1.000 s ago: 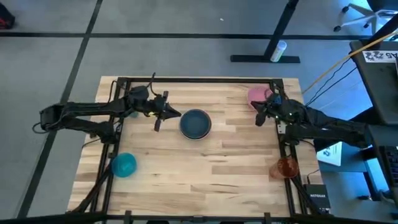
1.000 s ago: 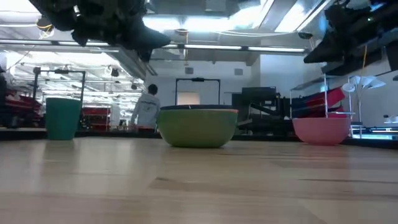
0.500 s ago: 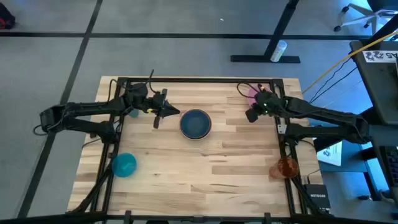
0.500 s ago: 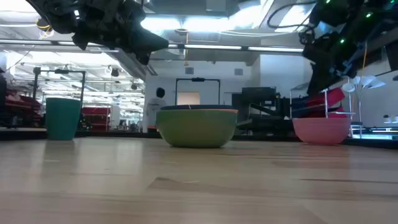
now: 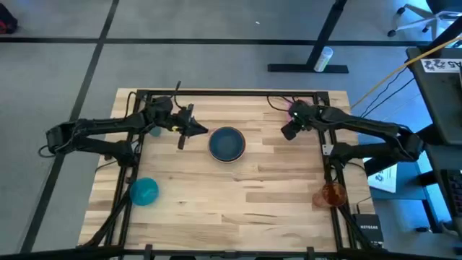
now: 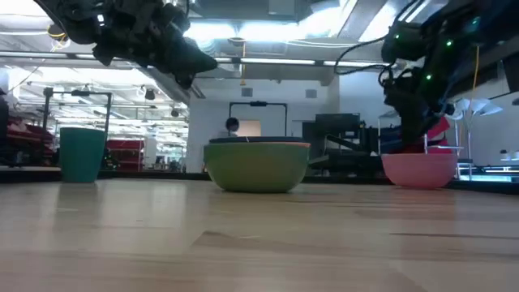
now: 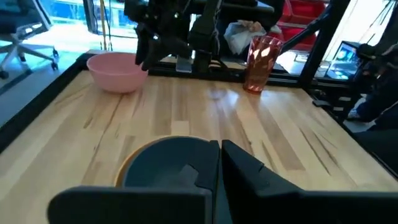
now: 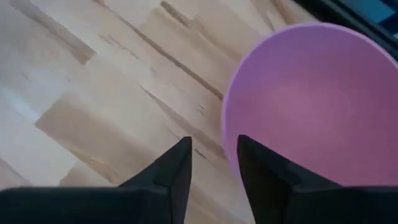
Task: Nest bowls inside each other
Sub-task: Stack the pink bowl on top of the blue bowl
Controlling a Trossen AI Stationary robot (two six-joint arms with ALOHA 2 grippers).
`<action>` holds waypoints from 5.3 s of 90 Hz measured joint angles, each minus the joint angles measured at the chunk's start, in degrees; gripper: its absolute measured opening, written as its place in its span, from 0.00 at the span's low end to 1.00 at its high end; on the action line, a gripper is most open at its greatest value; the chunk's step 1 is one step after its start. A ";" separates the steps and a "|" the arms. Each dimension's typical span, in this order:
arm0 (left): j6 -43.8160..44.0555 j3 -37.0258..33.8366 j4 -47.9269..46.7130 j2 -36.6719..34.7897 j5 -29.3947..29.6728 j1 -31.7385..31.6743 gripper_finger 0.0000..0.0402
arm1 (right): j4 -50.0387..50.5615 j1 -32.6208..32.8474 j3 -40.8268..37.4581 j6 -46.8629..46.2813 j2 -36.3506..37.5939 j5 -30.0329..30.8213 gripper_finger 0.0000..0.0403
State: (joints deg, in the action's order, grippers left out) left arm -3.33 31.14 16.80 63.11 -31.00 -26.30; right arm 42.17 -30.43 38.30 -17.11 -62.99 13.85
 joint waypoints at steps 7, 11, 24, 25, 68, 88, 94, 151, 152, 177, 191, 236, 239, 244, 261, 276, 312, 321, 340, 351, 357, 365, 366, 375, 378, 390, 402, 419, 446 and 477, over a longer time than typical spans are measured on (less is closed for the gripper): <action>-0.01 0.00 -0.11 0.00 0.02 0.00 0.00 | 0.15 -0.54 0.02 0.71 -1.58 0.11 0.29; -0.05 0.00 -0.33 0.00 0.00 0.00 0.00 | 0.51 -0.90 0.00 0.97 -2.17 0.10 0.29; 0.00 0.00 -1.93 0.00 0.02 0.09 0.00 | 0.59 -2.48 0.00 1.34 -3.59 0.37 0.32; 0.01 0.00 -1.97 0.00 0.02 0.07 0.00 | 0.59 -2.64 0.00 1.34 -3.65 0.48 0.32; -0.06 0.00 -2.98 0.00 0.04 0.07 0.00 | 0.83 -4.53 0.00 4.80 -8.54 1.79 0.28; -0.09 0.00 -2.97 0.00 0.04 0.07 0.00 | 0.81 -4.51 0.00 6.68 -8.53 1.91 0.03; -0.34 0.00 -2.99 0.00 0.04 0.07 0.00 | 0.71 -4.49 -0.02 6.77 -8.53 1.07 0.02; -0.77 -0.42 -2.25 0.02 0.07 0.05 0.00 | -2.25 6.77 13.10 6.57 -6.41 -13.13 0.00; -0.77 -0.57 -2.06 0.02 0.07 0.04 0.00 | -2.25 7.07 13.49 6.53 -6.41 -13.31 0.00; 2.12 -6.36 7.55 0.07 3.30 -1.70 0.00 | -4.91 14.43 18.49 2.71 -7.42 -15.26 0.00; 3.70 -8.68 14.53 0.04 2.00 -3.56 0.00 | -8.11 18.47 20.75 0.95 -10.47 -17.88 0.00; 5.57 -11.23 19.91 0.02 -1.22 -6.49 0.00 | -8.01 22.59 35.36 4.04 -25.65 -23.34 0.00; 5.35 -11.23 19.91 0.02 -1.22 -6.49 0.00 | -8.17 22.59 35.76 4.07 -26.31 -24.07 0.00; 4.84 -11.23 19.91 0.02 -1.22 -6.52 0.00 | -8.55 22.59 36.42 4.11 -27.14 -24.64 0.00; 4.87 -11.23 19.96 0.02 -1.22 -8.27 0.00 | -9.01 22.59 38.10 4.11 -28.03 -25.50 0.00; 4.45 -11.23 20.16 0.02 -1.41 -10.43 0.00 | -10.19 22.59 38.21 3.81 -28.03 -25.51 0.00; 7.13 -11.26 26.03 0.00 -8.82 -15.36 0.00 | -13.47 22.59 38.21 2.41 -33.02 -28.20 0.00; 7.43 -11.26 25.91 0.00 -9.50 -15.44 0.00 | -12.53 22.59 38.21 2.44 -34.49 -28.62 0.00; 7.43 -11.26 25.66 0.00 -9.95 -15.32 0.00 | -9.62 22.61 38.18 2.36 -35.37 -28.59 0.00; 7.43 -11.26 25.64 0.00 -9.94 -15.32 0.00 | -8.50 22.61 38.18 2.05 -35.37 -28.54 0.00; 7.43 -11.26 25.62 0.00 -9.94 -15.32 0.00 | -7.63 22.61 38.18 1.74 -35.37 -28.54 0.00; 7.43 -11.26 25.54 0.00 -9.94 -15.32 0.00 | -7.58 22.61 38.18 0.90 -35.37 -28.53 0.02; 7.43 -11.26 25.49 0.00 -9.94 -15.32 0.00 | -7.56 22.61 38.18 0.86 -35.37 -28.53 0.02; 7.57 -11.26 25.26 0.00 -9.95 -15.32 0.00 | -7.56 22.61 38.18 0.87 -35.37 -28.52 0.07; 7.65 -11.26 25.27 0.00 -9.96 -15.32 0.00 | -7.61 22.61 38.18 0.86 -35.37 -28.51 0.10; 7.72 -11.26 24.93 0.00 -10.16 -15.32 0.00 | -7.78 22.61 38.16 0.88 -35.37 -28.53 0.20; 7.62 -11.26 23.69 0.00 -10.34 -15.32 0.00 | -7.80 22.59 38.14 1.08 -35.37 -27.18 0.30; 7.47 -11.26 22.65 0.00 -10.36 -15.32 0.00 | -7.70 22.59 38.14 3.52 -37.16 -26.42 0.29; 7.61 -11.26 22.62 0.00 -10.82 -15.32 0.00 | -7.54 22.59 38.08 5.21 -39.33 -23.29 0.03; 7.75 -11.26 22.56 0.00 -10.82 -15.32 0.00 | -7.97 22.54 38.09 3.86 -39.86 -22.09 0.03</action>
State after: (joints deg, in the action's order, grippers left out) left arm 4.42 19.88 39.36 63.11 -41.82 -41.63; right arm 34.20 -7.88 76.39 -13.25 -102.86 -8.24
